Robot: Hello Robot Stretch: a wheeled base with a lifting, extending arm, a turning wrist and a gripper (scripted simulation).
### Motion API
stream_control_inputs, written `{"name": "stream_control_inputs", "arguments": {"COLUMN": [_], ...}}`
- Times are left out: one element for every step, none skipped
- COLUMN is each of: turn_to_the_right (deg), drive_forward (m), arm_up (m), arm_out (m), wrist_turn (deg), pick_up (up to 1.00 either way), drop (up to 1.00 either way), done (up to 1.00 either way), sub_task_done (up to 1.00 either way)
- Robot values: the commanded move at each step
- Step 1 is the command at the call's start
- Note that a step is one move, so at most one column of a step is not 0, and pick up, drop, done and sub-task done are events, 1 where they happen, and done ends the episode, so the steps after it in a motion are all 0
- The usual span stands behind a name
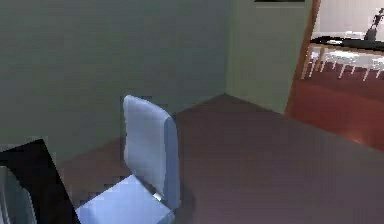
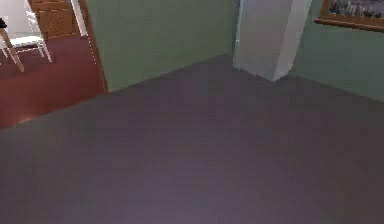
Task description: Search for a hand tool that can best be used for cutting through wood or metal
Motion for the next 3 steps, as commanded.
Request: {"name": "stream_control_inputs", "arguments": {"turn_to_the_right": [45.0, 45.0, 3.0], "drive_forward": [0.00, 0.00, 0.00], "arm_up": [0.00, 0.00, 0.00], "arm_out": [0.00, 0.00, 0.00], "wrist_turn": [0.0, 0.0, 0.0], "pick_up": [0.00, 0.00, 0.00], "drop": [0.00, 0.00, 0.00], "done": [0.00, 0.00, 0.00], "sub_task_done": [0.00, 0.00, 0.00]}}
